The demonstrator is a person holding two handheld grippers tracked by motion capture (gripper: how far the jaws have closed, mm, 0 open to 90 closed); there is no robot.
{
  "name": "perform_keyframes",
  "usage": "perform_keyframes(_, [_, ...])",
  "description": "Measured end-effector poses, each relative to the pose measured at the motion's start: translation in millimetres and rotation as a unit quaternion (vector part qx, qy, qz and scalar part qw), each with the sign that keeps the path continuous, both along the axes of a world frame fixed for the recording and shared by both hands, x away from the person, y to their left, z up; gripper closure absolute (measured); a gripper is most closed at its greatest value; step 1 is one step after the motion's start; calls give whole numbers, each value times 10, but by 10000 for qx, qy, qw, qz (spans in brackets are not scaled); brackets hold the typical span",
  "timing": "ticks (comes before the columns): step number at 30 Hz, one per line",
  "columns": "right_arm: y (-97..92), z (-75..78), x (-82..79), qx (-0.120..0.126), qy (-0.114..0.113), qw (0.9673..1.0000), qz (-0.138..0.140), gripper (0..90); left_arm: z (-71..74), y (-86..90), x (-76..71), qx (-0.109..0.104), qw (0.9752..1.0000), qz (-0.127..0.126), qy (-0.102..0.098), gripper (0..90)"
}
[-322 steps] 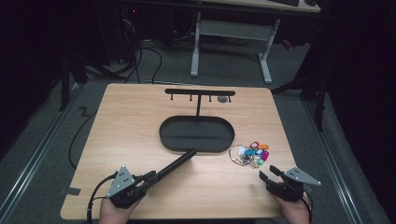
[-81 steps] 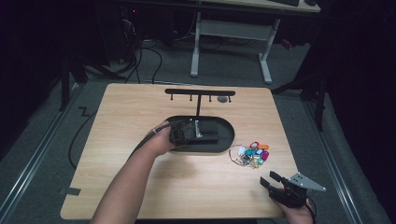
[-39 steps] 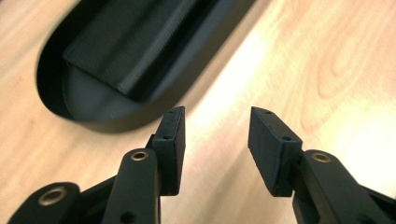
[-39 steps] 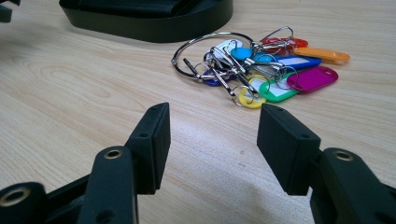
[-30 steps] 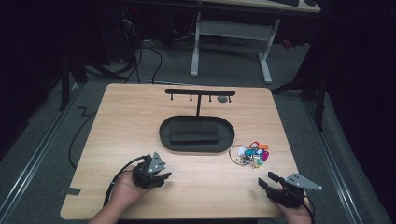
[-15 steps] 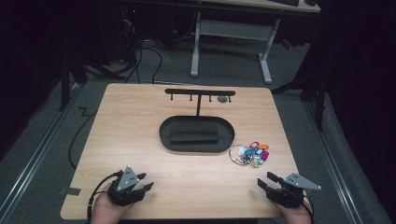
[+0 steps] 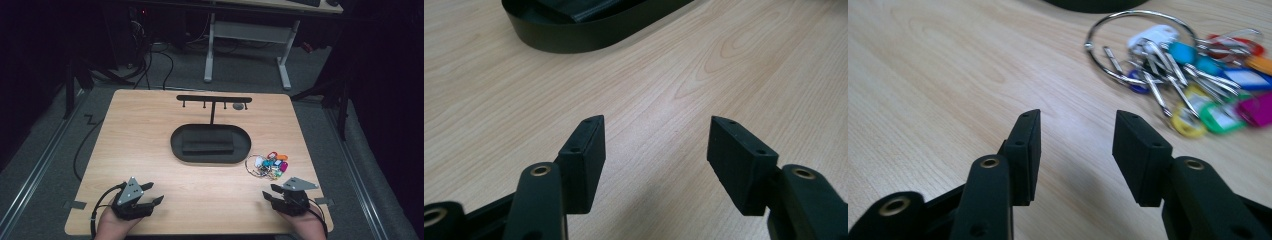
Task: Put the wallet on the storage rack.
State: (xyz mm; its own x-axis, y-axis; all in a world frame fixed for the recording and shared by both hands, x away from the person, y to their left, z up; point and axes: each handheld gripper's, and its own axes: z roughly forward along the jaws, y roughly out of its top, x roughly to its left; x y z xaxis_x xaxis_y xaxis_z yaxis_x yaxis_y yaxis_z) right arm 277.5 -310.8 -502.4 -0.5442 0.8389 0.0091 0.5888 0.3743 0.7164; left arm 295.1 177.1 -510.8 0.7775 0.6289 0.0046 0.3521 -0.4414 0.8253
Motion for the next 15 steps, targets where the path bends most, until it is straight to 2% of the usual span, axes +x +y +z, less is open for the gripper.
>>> perform_keyframes(2, [109,59,102,-245,129,9995,129,586,10,30,-10,39,10000,12,-73,395])
perform_keyframes(3, [109,59,102,-245,129,9995,129,586,10,30,-10,39,10000,12,-73,393])
perform_keyframes(4, [148,85,150,-346,198,9991,133,590,12,66,-11,-62,10000,10,-58,393])
perform_keyframes(6, [240,149,286,-495,397,9974,329,593,12,117,0,-194,9998,6,10,388])
perform_keyframes(7, [240,149,286,-495,397,9974,329,593,8,141,7,-278,9996,24,53,388])
perform_keyframes(8, [308,190,360,-719,513,9950,473,593,1,177,17,-379,9992,65,133,382])
perform_keyframes(9, [308,190,360,-719,513,9950,473,593,1,177,17,-379,9992,65,133,381])
perform_keyframes(10, [384,237,450,-996,657,9907,656,594,-7,199,12,-439,9988,93,170,381])
perform_keyframes(11, [384,237,450,-996,657,9907,656,594,-7,199,12,-439,9988,93,170,381])
perform_keyframes(12, [411,252,481,-1124,683,9887,716,594,-6,201,6,-420,9990,78,145,381])
perform_keyframes(13, [452,273,534,-1285,754,9854,828,599,-4,200,2,-408,9991,66,134,377])
perform_keyframes(14, [510,292,602,-1519,866,9798,966,604,-4,196,-2,-395,9991,41,114,371])
perform_keyframes(15, [510,292,602,-1519,866,9798,966,604,-6,188,-5,-371,9993,40,88,371])
